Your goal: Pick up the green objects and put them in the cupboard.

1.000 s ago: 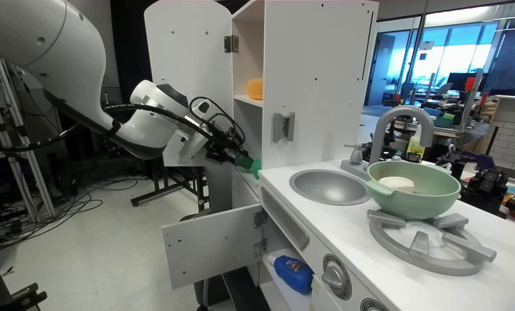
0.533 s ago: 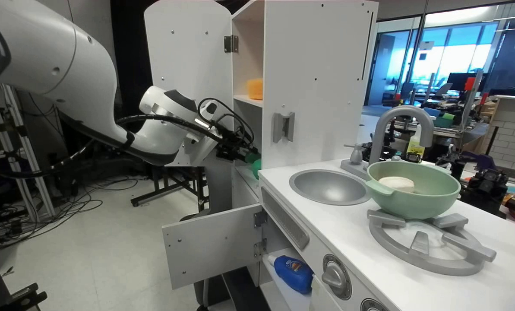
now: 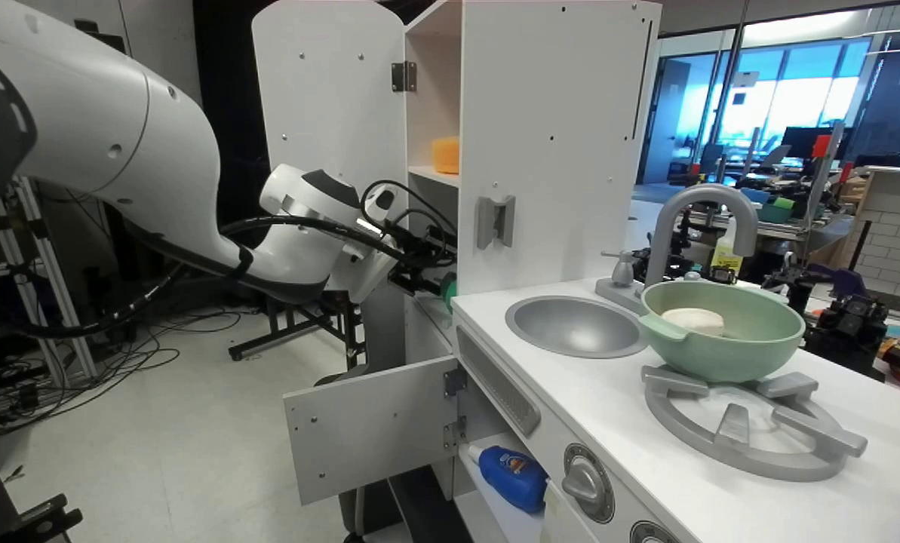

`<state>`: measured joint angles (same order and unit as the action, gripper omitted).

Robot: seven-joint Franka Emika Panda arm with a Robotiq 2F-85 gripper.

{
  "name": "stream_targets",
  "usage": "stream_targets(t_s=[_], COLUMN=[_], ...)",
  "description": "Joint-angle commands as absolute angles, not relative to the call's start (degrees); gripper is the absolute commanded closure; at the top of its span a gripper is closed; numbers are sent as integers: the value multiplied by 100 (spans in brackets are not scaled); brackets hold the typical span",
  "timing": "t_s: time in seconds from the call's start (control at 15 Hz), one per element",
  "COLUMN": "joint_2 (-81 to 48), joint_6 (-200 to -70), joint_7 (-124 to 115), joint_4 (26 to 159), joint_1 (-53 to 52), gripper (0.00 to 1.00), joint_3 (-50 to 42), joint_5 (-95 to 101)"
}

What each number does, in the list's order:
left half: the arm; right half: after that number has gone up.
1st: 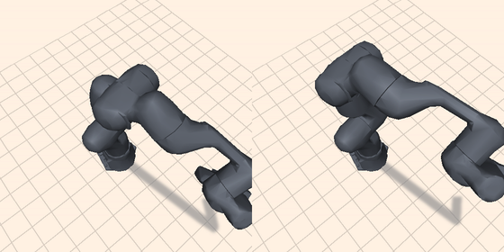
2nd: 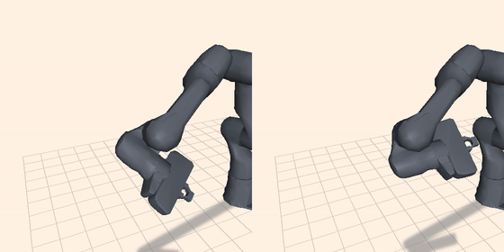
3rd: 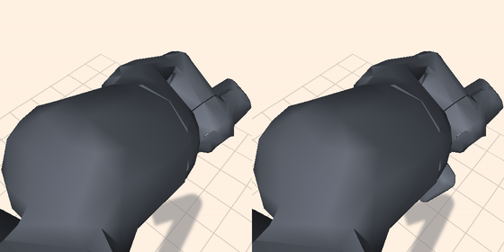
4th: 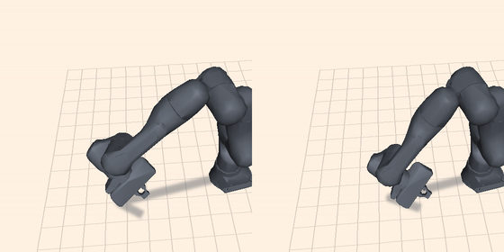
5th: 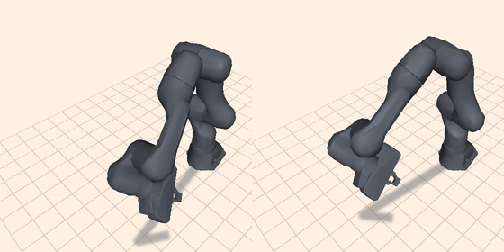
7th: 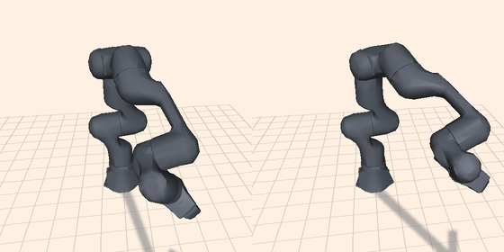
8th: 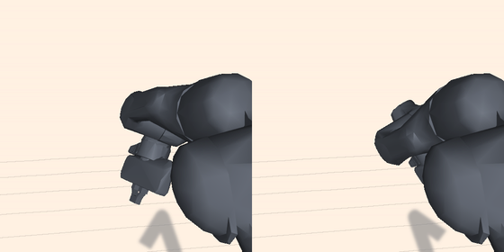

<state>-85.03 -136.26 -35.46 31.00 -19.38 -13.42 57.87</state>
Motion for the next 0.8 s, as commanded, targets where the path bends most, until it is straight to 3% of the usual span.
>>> stream_targets(t_s=[0.0,0.47,0.73], joint_2=[-8651,-8485,-8129], joint_6=[-13491,-13578,-13651], joint_7=[-3598,-2931,-1624], joint_4=[2711,2840,3136], joint_1=[-1954,-2098,-1969], gripper=[0,0,0], joint_3=[-1454,-1042,-266], joint_5=[5676,5336,4734])
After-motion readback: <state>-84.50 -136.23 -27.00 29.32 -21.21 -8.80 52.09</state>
